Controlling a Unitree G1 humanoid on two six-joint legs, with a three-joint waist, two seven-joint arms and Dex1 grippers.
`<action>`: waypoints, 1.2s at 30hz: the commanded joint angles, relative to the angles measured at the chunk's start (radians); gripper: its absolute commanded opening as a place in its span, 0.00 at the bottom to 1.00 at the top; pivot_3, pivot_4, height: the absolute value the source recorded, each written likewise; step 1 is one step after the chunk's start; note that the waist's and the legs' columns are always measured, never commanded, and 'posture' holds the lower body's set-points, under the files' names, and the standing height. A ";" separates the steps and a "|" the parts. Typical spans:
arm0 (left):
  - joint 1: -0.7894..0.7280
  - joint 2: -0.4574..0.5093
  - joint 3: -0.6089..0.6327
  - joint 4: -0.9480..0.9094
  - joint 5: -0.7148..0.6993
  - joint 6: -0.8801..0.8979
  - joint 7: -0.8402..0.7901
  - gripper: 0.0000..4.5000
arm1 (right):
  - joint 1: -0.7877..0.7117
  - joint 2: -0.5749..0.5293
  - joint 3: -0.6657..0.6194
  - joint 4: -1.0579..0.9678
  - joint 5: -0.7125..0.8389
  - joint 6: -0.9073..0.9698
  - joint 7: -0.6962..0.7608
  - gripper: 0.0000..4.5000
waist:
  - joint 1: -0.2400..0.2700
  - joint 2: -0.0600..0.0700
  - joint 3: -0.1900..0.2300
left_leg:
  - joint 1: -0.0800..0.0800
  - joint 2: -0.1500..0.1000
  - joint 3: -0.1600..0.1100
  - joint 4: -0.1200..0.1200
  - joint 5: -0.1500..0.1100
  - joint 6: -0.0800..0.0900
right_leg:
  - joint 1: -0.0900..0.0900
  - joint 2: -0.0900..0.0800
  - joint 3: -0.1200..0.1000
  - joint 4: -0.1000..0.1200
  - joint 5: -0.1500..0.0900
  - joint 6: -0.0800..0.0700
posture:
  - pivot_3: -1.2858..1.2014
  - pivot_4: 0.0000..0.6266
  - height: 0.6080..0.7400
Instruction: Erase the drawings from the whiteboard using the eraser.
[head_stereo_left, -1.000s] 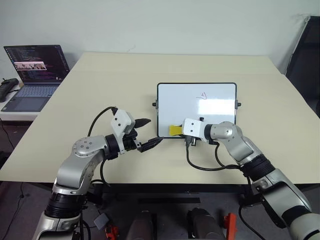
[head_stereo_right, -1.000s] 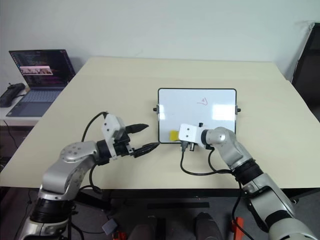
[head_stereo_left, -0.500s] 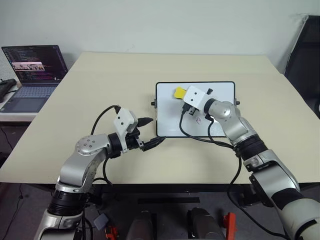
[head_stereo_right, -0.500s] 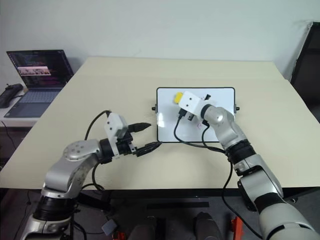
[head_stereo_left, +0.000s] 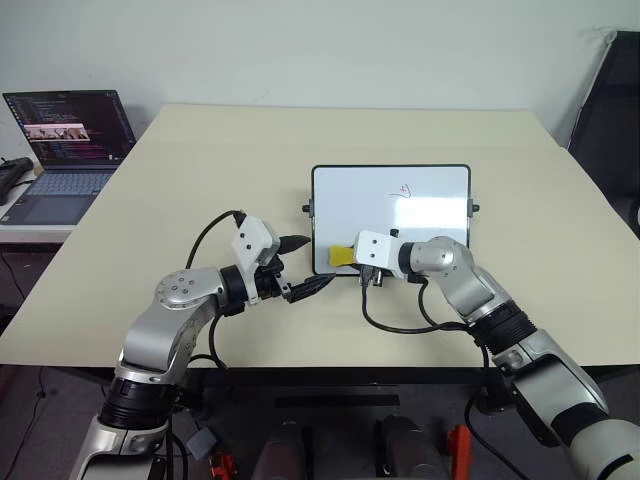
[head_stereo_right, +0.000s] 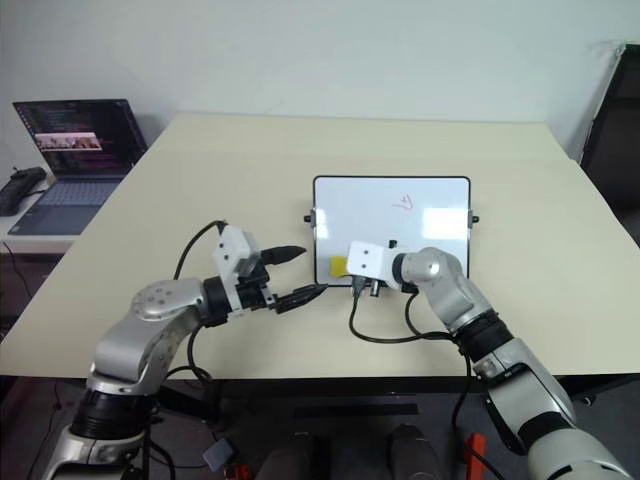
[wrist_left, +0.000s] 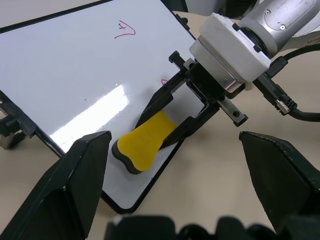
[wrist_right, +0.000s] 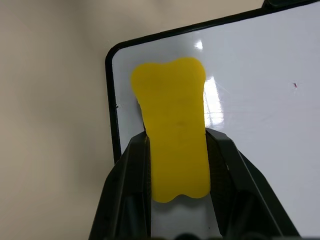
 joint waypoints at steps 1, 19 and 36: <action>-0.038 0.005 0.011 -0.008 -0.007 -0.018 -0.008 1.00 | -0.022 -0.067 -0.117 -0.046 0.051 0.096 0.022 0.25 | 0.006 0.000 0.001 | -0.001 0.000 0.000 0.000 0.000 0.000 | 0.000 0.000 0.000 0.000 0.000 0.000 | 0.52 0.24 1.00; -0.130 0.030 0.017 0.058 -0.010 -0.042 -0.057 1.00 | 0.290 -0.522 -0.598 -0.396 0.522 0.305 0.305 0.25 | 0.028 -0.001 0.005 | -0.021 -0.002 -0.002 -0.002 -0.004 -0.004 | -0.018 -0.002 -0.005 -0.001 -0.002 0.003 | 0.52 0.24 1.00; -0.181 0.015 -0.009 0.113 0.020 -0.065 -0.088 1.00 | 0.324 -0.541 -0.595 -0.404 0.541 0.297 0.246 0.25 | 0.021 0.000 0.005 | -0.019 -0.001 -0.001 -0.001 -0.004 -0.004 | -0.018 0.000 -0.003 0.000 -0.003 0.007 | 0.52 0.24 1.00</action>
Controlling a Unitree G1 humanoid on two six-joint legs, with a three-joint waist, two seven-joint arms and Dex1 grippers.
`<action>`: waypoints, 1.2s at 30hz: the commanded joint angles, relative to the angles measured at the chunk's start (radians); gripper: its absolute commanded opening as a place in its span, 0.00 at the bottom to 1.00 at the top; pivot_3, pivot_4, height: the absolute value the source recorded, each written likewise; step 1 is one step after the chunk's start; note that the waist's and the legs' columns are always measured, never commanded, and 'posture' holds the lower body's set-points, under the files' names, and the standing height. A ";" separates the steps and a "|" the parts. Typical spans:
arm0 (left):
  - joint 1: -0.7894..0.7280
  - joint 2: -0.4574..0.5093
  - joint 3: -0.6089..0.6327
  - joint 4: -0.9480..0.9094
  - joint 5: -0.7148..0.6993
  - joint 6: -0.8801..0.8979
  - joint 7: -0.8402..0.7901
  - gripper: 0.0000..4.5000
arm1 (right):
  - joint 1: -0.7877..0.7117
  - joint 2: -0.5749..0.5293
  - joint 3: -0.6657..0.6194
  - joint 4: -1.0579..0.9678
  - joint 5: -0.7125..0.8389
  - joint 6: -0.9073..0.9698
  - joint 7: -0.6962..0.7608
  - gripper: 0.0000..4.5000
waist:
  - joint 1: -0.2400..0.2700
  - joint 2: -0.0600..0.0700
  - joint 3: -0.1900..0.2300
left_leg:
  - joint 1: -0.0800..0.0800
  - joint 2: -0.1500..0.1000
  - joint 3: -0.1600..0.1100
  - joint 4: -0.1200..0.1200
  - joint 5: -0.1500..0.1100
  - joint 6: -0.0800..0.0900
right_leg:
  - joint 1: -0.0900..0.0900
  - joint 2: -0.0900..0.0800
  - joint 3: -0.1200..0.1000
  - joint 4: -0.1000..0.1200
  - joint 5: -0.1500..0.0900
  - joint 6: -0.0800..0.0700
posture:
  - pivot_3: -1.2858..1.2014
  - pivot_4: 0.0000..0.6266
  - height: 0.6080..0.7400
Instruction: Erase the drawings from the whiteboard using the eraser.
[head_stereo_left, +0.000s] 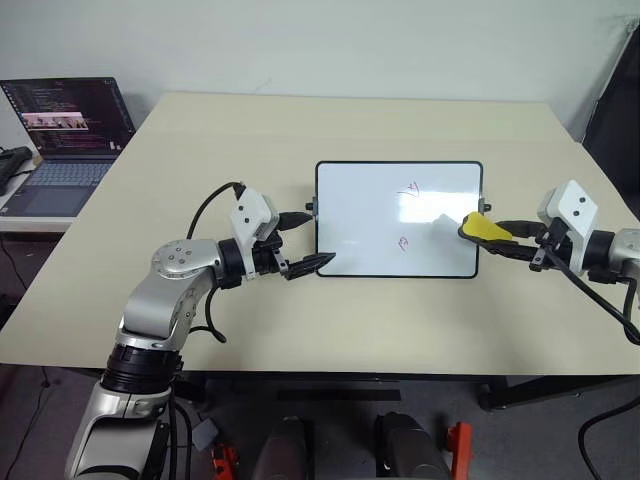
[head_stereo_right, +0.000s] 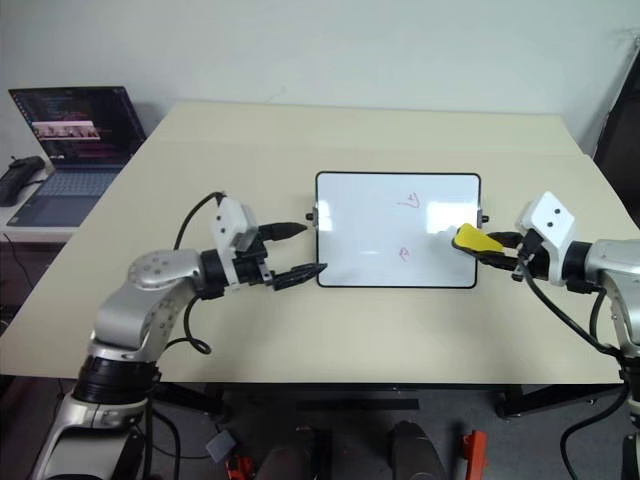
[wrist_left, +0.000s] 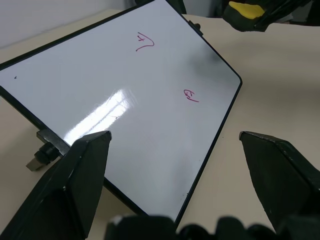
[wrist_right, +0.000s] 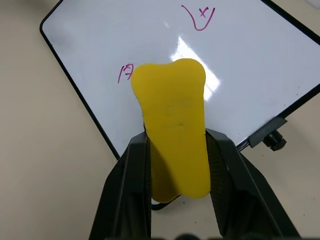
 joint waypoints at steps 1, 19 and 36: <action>-0.021 -0.003 -0.002 -0.007 0.004 -0.022 -0.003 1.00 | -0.019 -0.008 -0.018 -0.018 0.015 -0.015 -0.009 0.25 | 0.002 0.000 0.000 | 0.000 0.000 0.000 0.000 0.000 0.000 | 0.000 0.000 0.000 0.000 0.000 0.000 | 0.52 0.24 1.00; -0.051 -0.020 -0.022 0.029 0.009 -0.035 -0.013 1.00 | 0.052 -0.091 -0.049 -0.015 0.014 -0.017 -0.003 0.25 | 0.002 0.000 0.000 | 0.001 0.000 0.000 0.001 0.000 0.000 | 0.000 0.000 0.000 0.001 0.000 0.001 | 0.52 0.24 1.00; -0.066 -0.018 -0.025 0.052 0.021 -0.047 -0.028 1.00 | -0.035 -0.160 -0.051 0.086 0.008 -0.060 0.025 0.25 | 0.004 0.000 0.000 | 0.001 0.000 0.000 0.001 0.000 0.000 | 0.000 0.000 0.000 0.001 0.001 -0.001 | 0.52 0.24 1.00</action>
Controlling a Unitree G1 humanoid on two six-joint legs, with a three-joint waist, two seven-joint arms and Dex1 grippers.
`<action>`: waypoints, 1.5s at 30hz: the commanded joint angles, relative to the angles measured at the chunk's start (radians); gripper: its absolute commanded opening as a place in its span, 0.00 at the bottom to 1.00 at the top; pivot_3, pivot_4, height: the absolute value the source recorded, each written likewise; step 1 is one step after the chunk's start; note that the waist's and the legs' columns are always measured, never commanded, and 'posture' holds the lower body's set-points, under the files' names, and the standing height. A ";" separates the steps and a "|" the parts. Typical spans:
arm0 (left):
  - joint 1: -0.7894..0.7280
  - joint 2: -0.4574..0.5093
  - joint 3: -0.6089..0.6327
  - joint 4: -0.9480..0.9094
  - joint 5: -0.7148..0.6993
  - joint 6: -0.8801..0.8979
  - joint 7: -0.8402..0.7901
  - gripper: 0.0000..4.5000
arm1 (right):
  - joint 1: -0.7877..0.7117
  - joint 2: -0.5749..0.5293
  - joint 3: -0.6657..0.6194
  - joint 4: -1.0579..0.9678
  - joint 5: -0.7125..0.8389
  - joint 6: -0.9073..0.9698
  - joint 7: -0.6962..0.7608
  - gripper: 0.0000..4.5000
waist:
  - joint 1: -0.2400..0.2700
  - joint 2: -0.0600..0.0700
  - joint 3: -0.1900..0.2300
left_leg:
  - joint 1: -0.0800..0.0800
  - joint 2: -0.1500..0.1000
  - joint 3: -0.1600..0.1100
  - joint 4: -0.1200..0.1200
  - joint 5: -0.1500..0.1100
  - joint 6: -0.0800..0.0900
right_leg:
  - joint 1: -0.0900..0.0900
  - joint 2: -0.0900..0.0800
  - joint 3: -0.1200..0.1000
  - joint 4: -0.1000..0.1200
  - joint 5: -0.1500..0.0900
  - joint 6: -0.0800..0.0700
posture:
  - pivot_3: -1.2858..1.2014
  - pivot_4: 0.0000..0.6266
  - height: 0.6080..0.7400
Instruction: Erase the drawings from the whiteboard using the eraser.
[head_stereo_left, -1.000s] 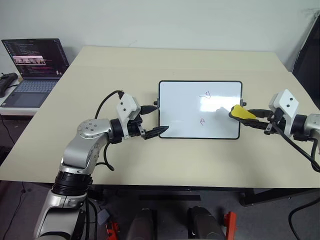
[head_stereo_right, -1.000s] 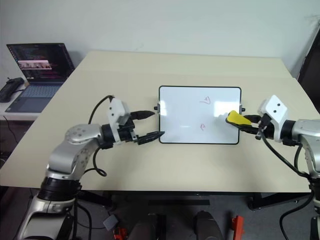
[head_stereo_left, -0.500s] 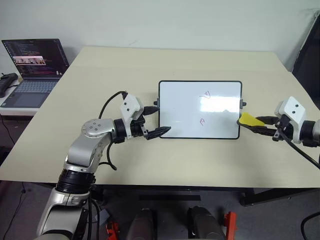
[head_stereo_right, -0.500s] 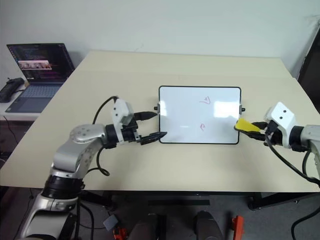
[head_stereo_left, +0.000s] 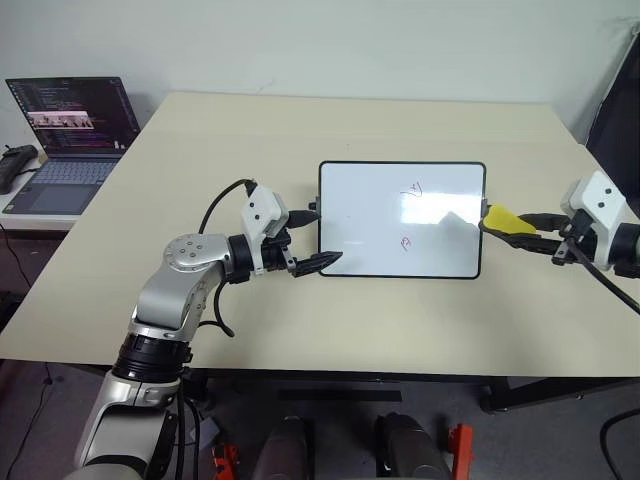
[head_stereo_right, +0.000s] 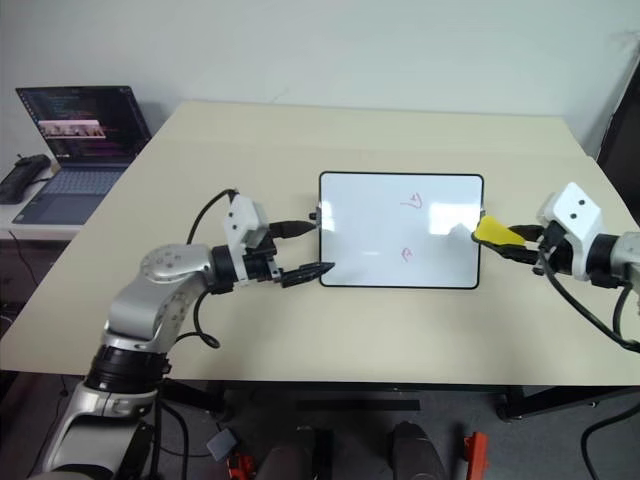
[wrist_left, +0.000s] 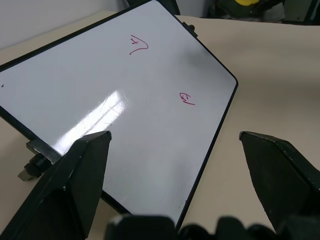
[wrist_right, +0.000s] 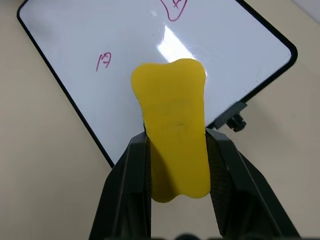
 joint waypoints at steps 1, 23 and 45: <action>-0.023 0.000 0.009 -0.010 0.001 -0.024 -0.005 1.00 | -0.046 -0.042 -0.027 0.028 -0.011 -0.043 0.016 0.25 | -0.001 0.000 0.000 | 0.000 0.000 0.000 0.000 0.000 0.000 | 0.000 0.000 0.000 0.000 0.000 0.000 | 0.52 0.24 1.00; -0.029 -0.005 0.010 -0.009 0.000 -0.026 -0.004 1.00 | -0.207 0.023 0.076 0.097 -0.047 -0.041 -0.004 0.25 | -0.001 0.000 0.000 | 0.000 0.000 0.000 0.000 0.000 0.000 | 0.000 0.000 0.000 0.001 0.002 -0.002 | 0.52 0.24 1.00; -0.030 -0.074 -0.012 0.009 0.037 -0.069 0.052 1.00 | -0.372 0.487 0.196 0.288 -0.275 -0.149 -0.520 0.25 | 0.000 0.000 0.000 | 0.000 -0.001 -0.001 0.001 0.000 0.000 | 0.000 0.000 0.000 0.002 0.002 -0.002 | 0.52 0.24 1.00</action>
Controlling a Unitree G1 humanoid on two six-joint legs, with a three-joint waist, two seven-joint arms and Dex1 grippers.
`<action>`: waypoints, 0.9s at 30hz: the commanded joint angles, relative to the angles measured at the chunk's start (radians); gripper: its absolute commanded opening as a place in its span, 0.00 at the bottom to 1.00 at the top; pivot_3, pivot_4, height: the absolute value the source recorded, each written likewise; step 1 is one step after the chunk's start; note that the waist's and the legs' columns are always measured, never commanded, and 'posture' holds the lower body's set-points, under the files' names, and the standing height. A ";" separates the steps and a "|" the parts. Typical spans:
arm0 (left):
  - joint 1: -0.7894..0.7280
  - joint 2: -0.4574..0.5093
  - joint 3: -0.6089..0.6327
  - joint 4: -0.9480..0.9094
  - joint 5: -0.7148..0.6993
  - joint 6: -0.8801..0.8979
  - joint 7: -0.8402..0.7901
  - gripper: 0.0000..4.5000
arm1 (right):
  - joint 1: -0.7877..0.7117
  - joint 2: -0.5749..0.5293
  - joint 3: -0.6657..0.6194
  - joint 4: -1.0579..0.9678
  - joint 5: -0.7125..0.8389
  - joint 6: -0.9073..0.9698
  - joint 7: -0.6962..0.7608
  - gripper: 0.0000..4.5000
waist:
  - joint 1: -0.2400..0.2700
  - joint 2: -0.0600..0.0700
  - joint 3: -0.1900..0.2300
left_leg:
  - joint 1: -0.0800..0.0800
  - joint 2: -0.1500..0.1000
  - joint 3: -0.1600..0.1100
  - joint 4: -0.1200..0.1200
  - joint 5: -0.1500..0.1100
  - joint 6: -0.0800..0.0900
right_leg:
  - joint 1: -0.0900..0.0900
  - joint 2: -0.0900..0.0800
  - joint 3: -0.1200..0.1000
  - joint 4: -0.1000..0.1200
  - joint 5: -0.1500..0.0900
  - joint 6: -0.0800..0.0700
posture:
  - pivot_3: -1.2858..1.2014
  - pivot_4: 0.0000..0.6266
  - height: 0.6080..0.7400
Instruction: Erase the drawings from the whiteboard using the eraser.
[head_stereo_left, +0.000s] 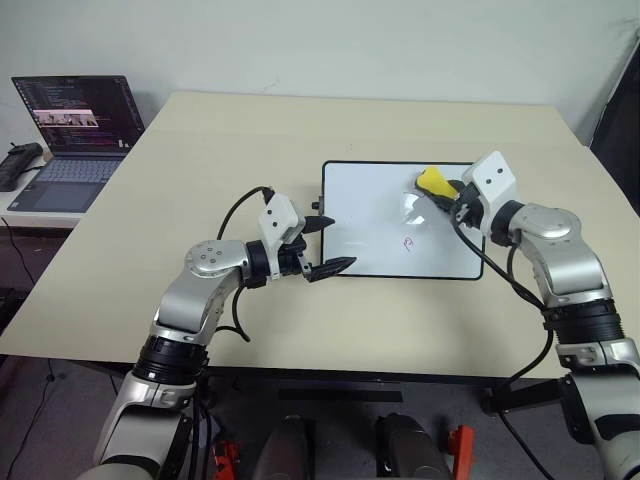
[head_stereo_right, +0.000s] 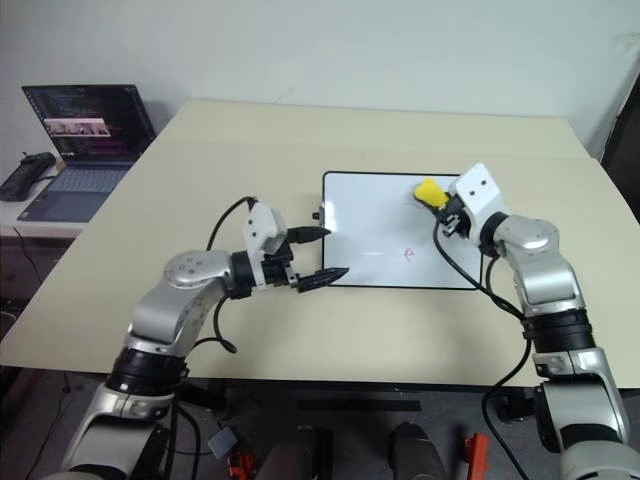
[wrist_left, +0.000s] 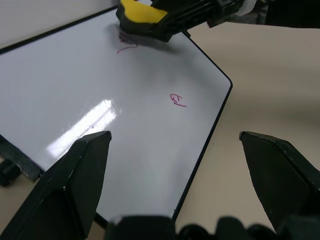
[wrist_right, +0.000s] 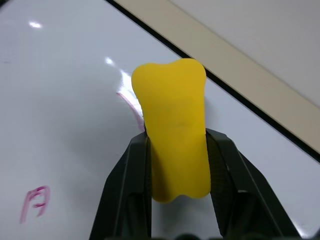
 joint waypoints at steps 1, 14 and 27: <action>-0.022 0.002 0.027 -0.009 -0.004 -0.024 0.005 1.00 | -0.048 0.019 -0.015 0.049 -0.017 -0.037 -0.038 0.25 | -0.002 0.000 0.000 | 0.000 0.000 0.000 0.000 0.000 0.000 | 0.000 0.000 0.000 0.000 0.000 0.000 | 0.52 0.24 1.00; -0.004 0.004 0.027 -0.025 -0.005 -0.021 0.011 1.00 | 0.063 0.098 0.200 -0.065 -0.092 0.011 0.113 0.25 | -0.026 0.000 -0.002 | 0.005 0.001 0.001 0.000 0.000 0.000 | 0.003 0.001 0.002 0.004 0.000 0.000 | 0.52 0.24 1.00; -0.016 -0.001 0.021 -0.011 -0.003 -0.030 0.008 1.00 | -0.094 0.042 0.046 0.178 -0.158 -0.046 -0.155 0.25 | -0.020 -0.001 -0.002 | 0.008 0.000 0.002 0.004 0.004 0.002 | 0.003 0.001 0.003 0.011 0.000 0.002 | 0.52 0.24 1.00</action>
